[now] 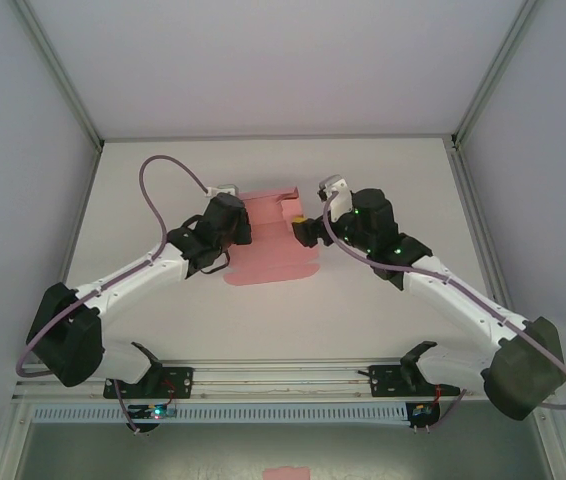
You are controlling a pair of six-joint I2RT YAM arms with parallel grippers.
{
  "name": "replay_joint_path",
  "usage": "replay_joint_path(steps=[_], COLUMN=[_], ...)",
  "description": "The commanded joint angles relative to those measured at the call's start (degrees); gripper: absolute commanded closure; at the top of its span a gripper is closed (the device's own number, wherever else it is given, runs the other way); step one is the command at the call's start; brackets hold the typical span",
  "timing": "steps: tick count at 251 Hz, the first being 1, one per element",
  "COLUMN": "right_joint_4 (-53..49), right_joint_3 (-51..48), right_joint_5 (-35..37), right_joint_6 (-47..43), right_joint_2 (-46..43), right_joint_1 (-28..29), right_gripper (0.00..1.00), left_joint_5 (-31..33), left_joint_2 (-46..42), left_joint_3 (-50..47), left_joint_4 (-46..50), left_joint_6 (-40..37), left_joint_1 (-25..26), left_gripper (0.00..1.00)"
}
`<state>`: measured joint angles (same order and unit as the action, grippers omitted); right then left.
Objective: Assemble paper box
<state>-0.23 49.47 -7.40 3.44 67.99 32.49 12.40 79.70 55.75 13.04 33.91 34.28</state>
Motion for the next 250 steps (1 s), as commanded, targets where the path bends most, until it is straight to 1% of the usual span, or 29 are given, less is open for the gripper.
replay_joint_path(steps=[1, 13, 24, 57, 91, 115, 139, 164, 183, 202, 209, 231, 250], right_joint_4=[1.4, 1.2, 1.2, 1.4, 1.3, -1.0, -0.9, -2.4, -3.8, -3.6, -3.3, -2.9, -2.3], right_joint_3=[3.2, 4.8, 6.7, 11.8, 15.3, 15.8, 12.8, 9.4, 7.1, 4.6, 3.8, 1.9, 0.3], right_joint_5=[12.8, 18.9, 22.8, 25.3, 34.6, 39.4, 39.3, 39.2, 41.2, 40.2, 38.5, 29.7, 21.6], right_joint_6=[0.9, -1.2, -2.0, -1.9, -0.8, -1.5, -2.2, -1.7, -1.3, -2.0, -2.0, -1.4, 1.3], right_joint_2=[3.8, 6.5, 9.4, 17.1, 22.1, 21.4, 16.8, 11.0, 6.9, 3.2, 2.0, -1.3, -4.3], right_joint_1=[4.4, 7.3, 9.3, 10.5, 11.0, 11.8, 12.2, 12.2, 12.2, 12.0, 11.7, 9.7, 6.4], right_gripper=[0.02, 0.02, 0.02, 0.02, 0.02, 0.02, 0.02, 0.02, 0.02, 0.02, 0.02, 0.02, 0.02], left_joint_5=[5.3, 6.6, 6.6, 6.2, 4.6, 7.5, 10.1, 11.3, 11.7, 10.9, 10.3, 9.0, 8.7], left_joint_2=[0.8, 1.1, 1.5, 2.5, 2.0, 2.4, 3.6, 4.5, 5.0, 5.1, 5.0, 4.7, 4.2], left_joint_3=[2.0, 2.8, 3.6, 4.7, 3.6, 4.5, 5.3, 5.2, 5.2, 4.9, 4.7, 4.3, 3.8], left_joint_4=[2.1, 3.5, 4.1, 5.2, 3.5, 6.1, 8.3, 8.6, 8.9, 8.0, 7.4, 5.8, 5.2], left_joint_6=[3.2, 4.9, 5.0, 5.8, 5.9, 6.1, 6.1, 6.3, 6.3, 5.7, 5.5, 4.3, 3.5], left_joint_1=[-0.3, -0.3, -0.1, 0.0, 0.0, 0.0, 0.0, -0.1, -0.1, -0.1, -0.1, -0.1, -0.1], left_gripper=[1.00, 1.00, 1.00, 1.00, 1.00, 1.00, 1.00, 1.00, 1.00, 1.00, 1.00, 1.00, 1.00])
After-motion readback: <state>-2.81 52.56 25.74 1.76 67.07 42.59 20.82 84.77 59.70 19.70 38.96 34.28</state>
